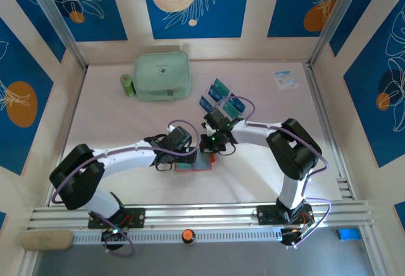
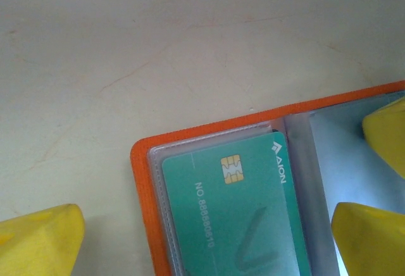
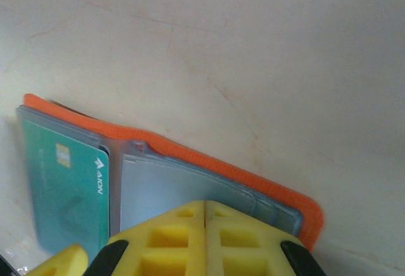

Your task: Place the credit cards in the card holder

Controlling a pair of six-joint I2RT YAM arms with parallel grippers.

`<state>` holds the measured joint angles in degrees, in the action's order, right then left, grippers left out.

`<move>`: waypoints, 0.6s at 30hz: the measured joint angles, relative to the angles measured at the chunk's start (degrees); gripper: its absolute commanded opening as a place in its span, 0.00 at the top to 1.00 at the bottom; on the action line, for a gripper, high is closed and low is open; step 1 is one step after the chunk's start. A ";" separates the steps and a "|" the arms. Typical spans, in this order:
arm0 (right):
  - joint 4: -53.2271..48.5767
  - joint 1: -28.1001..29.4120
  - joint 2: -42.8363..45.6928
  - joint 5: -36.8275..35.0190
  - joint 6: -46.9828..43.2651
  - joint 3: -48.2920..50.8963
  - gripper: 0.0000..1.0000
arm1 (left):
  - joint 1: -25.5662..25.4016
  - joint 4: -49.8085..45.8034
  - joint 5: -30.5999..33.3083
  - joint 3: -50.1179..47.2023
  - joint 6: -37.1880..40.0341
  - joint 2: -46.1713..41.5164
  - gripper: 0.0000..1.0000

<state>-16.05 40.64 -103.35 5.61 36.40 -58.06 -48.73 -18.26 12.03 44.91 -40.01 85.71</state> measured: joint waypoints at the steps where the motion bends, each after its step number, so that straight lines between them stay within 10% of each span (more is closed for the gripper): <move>1: 0.39 0.02 -0.07 0.37 0.11 0.04 1.00 | -0.04 0.11 0.00 0.00 0.00 0.00 0.00; 18: 5.16 0.04 -0.39 3.91 3.32 1.64 1.00 | -0.61 2.08 -0.07 -0.07 0.00 0.59 0.00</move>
<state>-10.90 40.69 -103.74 9.52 39.72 -56.42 -49.34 -16.19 11.97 44.84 -40.01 86.30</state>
